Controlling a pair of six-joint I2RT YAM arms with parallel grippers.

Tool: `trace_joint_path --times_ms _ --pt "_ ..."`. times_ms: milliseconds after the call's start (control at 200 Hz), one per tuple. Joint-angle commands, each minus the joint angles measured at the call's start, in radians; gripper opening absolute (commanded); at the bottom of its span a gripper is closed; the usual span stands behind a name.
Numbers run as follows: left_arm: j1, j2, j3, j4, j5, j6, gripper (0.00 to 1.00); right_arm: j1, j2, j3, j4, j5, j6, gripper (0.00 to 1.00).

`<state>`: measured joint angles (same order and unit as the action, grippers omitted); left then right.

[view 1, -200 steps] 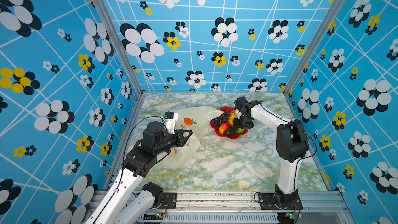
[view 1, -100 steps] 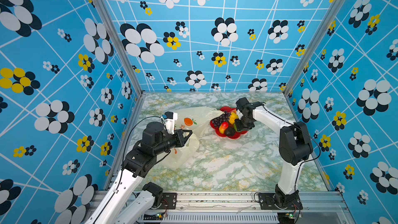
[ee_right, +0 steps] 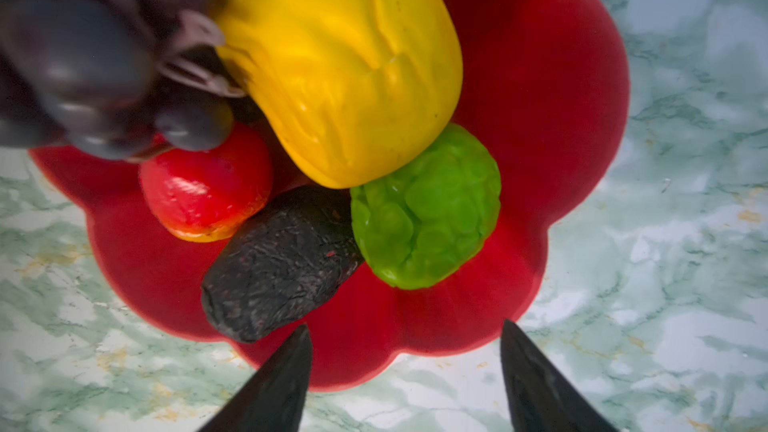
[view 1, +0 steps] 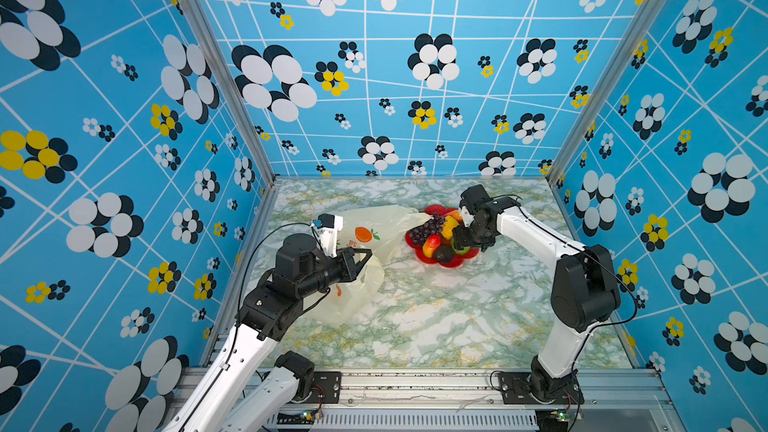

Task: Place the fruits into the plastic bag
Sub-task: 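Lower the right gripper onto the bumpy green fruit and close on it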

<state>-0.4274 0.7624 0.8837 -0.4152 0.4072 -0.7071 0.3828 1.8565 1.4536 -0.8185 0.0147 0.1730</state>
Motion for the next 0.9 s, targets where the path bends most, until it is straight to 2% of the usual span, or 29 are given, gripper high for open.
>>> trace_joint_path --times_ms 0,190,425,620,765,895 --pt "0.007 -0.013 0.000 -0.002 0.000 0.001 0.00 -0.006 0.055 0.030 0.018 0.017 -0.012 0.81" --pt "0.007 -0.016 0.003 -0.014 -0.007 0.006 0.00 -0.006 0.122 0.073 0.028 0.033 -0.012 0.84" --pt "0.006 -0.011 0.006 -0.014 -0.005 0.007 0.00 -0.008 0.159 0.092 0.033 0.043 -0.013 0.81" --pt "0.007 -0.010 0.005 -0.013 -0.005 0.006 0.00 -0.012 0.137 0.080 0.028 0.041 -0.003 0.67" --pt "0.007 -0.010 0.002 -0.004 -0.004 0.003 0.00 -0.013 0.052 0.024 0.060 0.048 0.010 0.54" --pt "0.007 -0.005 0.000 0.010 0.004 -0.004 0.00 -0.012 -0.027 -0.012 0.062 0.060 0.014 0.48"
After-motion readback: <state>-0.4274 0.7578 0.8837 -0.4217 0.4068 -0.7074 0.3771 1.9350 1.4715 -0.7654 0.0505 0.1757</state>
